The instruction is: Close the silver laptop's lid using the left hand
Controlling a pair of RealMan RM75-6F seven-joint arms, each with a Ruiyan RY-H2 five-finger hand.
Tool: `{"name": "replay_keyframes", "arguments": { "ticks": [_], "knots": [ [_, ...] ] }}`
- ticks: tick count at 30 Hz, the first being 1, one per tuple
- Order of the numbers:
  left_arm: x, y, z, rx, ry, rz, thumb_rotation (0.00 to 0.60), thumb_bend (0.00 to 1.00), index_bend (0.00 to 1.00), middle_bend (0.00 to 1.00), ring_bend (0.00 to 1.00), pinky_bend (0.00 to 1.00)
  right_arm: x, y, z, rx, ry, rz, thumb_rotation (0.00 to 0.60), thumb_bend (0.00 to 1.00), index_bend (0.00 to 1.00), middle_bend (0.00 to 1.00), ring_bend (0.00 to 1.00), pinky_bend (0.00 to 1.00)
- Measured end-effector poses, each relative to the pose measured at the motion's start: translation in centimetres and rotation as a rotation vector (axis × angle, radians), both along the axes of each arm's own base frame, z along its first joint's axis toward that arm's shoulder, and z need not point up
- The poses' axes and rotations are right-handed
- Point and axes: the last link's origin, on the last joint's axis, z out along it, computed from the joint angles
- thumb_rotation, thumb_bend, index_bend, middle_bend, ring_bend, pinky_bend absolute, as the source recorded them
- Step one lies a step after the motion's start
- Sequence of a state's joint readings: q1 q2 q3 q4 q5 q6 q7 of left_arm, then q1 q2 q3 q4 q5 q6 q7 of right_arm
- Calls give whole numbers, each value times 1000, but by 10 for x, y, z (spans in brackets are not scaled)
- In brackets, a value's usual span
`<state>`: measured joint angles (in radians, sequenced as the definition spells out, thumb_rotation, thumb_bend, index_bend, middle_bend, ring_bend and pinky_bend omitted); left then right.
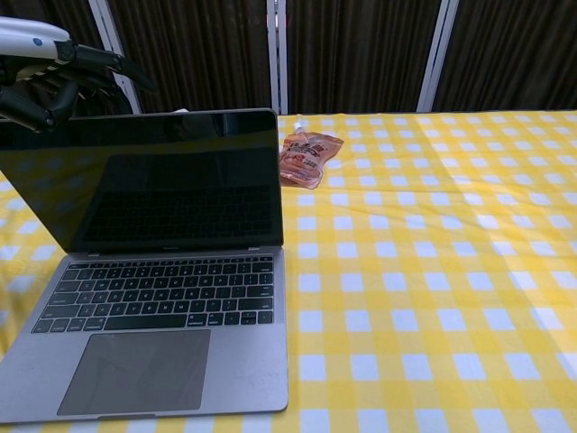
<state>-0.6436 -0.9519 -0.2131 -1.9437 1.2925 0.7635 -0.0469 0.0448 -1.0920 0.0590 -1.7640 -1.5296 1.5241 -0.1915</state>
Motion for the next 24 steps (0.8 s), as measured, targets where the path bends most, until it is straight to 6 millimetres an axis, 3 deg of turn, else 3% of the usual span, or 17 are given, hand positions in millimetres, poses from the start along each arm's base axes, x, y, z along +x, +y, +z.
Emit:
{"name": "replay_keyframes", "arguments": {
  "ticks": [12,24],
  "knots": [
    [-5,-38,1,-113,0,-49,600,1000,127,294,361,355,1,1,0,0,2,1,600,0,0,0,0,0],
    [-28,-64,-30,-181,4,-77,600,1000,143,294,361,355,1,2,0,-1,2,3,600,0,0,0,0,0]
  ]
}}
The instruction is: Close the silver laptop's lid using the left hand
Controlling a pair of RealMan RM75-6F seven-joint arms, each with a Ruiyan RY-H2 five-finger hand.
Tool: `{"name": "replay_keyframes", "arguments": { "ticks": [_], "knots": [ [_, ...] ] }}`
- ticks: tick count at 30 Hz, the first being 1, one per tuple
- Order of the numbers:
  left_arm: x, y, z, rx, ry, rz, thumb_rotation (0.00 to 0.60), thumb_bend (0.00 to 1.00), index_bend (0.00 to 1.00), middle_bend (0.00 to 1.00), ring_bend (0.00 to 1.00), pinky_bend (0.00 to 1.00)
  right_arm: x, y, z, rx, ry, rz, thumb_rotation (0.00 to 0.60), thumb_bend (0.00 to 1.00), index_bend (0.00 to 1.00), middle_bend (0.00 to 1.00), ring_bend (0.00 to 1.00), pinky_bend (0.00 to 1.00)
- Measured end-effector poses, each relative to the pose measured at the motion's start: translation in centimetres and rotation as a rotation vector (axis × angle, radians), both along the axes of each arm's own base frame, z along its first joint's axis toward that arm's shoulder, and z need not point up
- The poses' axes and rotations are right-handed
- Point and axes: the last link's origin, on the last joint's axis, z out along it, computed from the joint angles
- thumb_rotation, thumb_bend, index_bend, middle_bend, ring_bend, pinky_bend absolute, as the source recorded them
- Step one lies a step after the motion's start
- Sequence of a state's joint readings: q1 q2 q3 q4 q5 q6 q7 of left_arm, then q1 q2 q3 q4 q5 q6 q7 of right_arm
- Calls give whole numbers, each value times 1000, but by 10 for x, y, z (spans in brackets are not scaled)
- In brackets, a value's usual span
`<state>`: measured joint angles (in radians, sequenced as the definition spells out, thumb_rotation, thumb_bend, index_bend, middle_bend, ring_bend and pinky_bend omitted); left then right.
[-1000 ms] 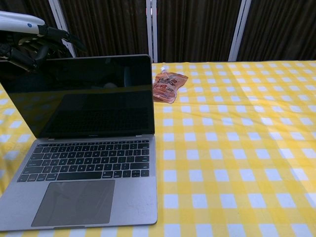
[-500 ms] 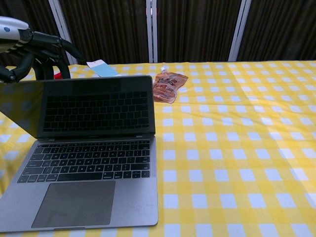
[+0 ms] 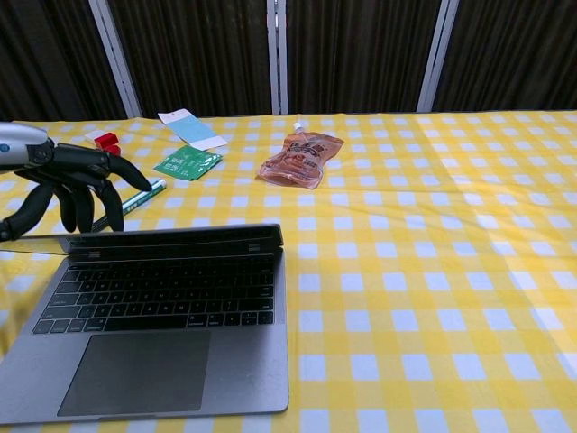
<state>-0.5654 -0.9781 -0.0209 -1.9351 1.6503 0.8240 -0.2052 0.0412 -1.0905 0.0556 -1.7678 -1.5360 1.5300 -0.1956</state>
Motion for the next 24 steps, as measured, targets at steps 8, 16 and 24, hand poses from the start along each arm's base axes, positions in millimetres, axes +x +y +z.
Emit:
{"name": "replay_keyframes", "arguments": {
  "ticks": [8,16,24],
  "knots": [
    [-18,-8,-36,-12,27,-70,600,1000,151,294,361,355,0,0,-1,4,2,-2,600,0,0,0,0,0],
    [-27,-18,-64,-37,55,-107,600,1000,151,295,361,355,-1,-1,-1,5,3,-6,600,0,0,0,0,0],
    [-32,-24,-79,-64,83,-113,600,1000,150,294,361,353,-1,0,-2,6,4,-3,600,0,0,0,0,0]
  ]
}}
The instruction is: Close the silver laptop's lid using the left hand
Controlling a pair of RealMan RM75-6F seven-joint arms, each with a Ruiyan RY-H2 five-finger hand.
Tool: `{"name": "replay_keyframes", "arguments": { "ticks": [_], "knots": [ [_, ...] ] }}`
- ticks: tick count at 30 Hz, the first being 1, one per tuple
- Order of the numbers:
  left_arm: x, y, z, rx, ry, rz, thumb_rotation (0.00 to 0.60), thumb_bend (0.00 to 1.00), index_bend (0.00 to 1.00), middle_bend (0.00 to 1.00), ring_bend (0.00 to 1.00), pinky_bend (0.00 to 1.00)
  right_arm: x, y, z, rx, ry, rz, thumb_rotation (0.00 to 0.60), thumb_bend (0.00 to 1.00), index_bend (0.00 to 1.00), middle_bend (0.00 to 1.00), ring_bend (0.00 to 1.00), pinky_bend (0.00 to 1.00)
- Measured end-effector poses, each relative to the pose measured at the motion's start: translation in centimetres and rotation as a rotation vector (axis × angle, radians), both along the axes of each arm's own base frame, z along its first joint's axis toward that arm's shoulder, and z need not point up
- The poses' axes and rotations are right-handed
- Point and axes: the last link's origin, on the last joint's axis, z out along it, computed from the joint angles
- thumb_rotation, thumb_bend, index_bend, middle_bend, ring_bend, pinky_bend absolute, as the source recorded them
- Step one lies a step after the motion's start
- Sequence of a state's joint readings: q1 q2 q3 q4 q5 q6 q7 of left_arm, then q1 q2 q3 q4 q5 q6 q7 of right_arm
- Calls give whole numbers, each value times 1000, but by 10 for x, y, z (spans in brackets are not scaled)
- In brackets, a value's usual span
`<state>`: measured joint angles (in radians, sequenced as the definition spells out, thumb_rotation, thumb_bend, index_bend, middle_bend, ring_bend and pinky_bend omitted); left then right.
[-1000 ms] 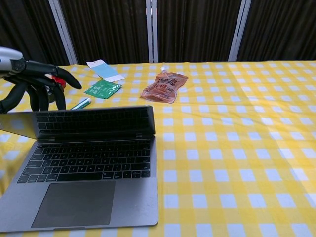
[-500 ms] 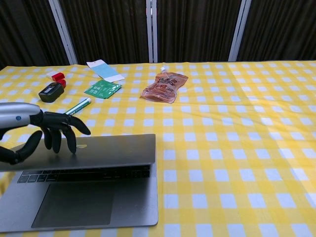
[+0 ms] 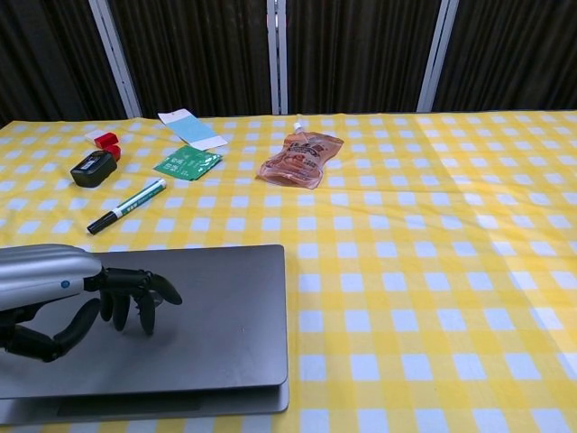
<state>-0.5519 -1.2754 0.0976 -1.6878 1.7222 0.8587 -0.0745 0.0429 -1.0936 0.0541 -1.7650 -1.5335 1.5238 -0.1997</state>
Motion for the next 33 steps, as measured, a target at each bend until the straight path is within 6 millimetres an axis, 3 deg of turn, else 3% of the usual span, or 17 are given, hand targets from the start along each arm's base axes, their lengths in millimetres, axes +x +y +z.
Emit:
{"name": "replay_keyframes", "arguments": {
  "ticks": [15,20,23,25,27,29,31,33],
  "knots": [
    [-8,0,-6,-51,7,85,600,1000,150,281,360,323,0,0,2,-2,-6,-1,600,0,0,0,0,0],
    [-5,5,2,-17,-35,97,600,1000,150,271,355,307,0,1,3,-5,-9,2,600,0,0,0,0,0],
    [-2,11,14,39,-75,91,600,996,150,217,298,260,1,1,3,-7,-12,3,600,0,0,0,0,0],
    [0,16,23,88,-101,82,600,886,138,87,147,148,1,1,4,-7,-14,5,600,0,0,0,0,0],
    [2,21,36,160,-133,73,600,621,77,7,27,40,2,2,4,-8,-16,9,600,0,0,0,0,0],
    [2,26,50,244,-165,69,600,197,7,0,0,0,2,2,5,-9,-18,11,600,0,0,0,0,0],
    [0,28,64,324,-184,73,599,13,0,0,0,0,3,3,5,-10,-22,13,600,0,0,0,0,0],
    [-6,28,80,417,-182,99,583,0,0,0,0,0,3,3,6,-13,-25,16,600,0,0,0,0,0]
  ]
}}
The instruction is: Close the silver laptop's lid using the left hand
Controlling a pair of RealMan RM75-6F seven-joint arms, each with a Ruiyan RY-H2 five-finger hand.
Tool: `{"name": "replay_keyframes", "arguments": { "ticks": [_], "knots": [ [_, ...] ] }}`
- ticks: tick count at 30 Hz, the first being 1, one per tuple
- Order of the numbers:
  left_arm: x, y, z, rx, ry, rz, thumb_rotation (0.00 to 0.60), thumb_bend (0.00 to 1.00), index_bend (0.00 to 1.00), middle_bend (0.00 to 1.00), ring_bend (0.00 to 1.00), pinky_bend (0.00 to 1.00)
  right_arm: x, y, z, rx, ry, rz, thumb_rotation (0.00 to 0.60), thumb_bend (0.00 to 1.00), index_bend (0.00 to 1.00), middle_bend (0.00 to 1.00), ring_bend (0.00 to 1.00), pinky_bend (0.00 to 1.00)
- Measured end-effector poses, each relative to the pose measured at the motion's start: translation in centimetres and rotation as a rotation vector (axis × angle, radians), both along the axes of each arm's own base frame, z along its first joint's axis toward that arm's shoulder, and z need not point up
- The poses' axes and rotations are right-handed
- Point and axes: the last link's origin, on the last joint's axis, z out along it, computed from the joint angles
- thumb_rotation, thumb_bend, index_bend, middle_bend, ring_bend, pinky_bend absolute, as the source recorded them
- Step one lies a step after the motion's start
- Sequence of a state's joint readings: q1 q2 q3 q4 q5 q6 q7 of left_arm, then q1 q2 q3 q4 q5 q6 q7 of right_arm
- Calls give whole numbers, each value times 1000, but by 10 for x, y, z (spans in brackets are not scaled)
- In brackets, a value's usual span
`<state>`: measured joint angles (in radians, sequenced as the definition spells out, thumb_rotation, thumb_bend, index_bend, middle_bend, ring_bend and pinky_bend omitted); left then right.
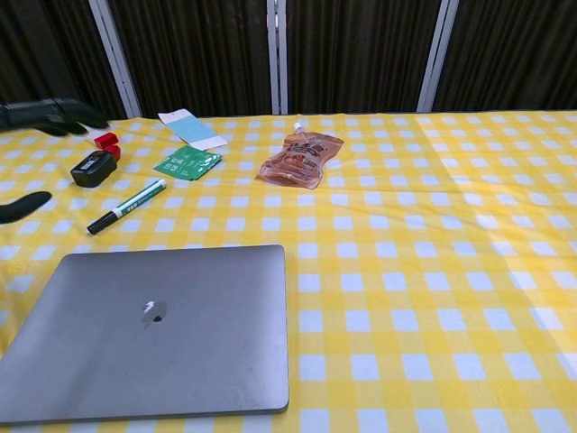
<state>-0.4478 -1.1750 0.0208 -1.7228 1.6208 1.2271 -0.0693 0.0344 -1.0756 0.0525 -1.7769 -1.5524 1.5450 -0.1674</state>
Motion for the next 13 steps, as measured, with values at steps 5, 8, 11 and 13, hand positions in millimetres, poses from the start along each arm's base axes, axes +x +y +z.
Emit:
{"name": "replay_keyframes", "arguments": {
  "ticks": [5,8,11,13],
  "knots": [
    [-14,-10,26,146,74,81,582,0,0,0,0,0,0,1,2,2,-4,2,600,0,0,0,0,0],
    [-22,-20,37,216,117,117,600,0,0,0,0,0,-2,0,2,10,-8,1,600,0,0,0,0,0],
    [-37,-41,49,284,153,195,600,0,0,0,0,0,-2,0,4,12,-8,5,600,0,0,0,0,0],
    [-44,-53,53,305,166,240,600,0,0,0,0,0,-2,0,5,11,-9,8,600,0,0,0,0,0]
  ]
}}
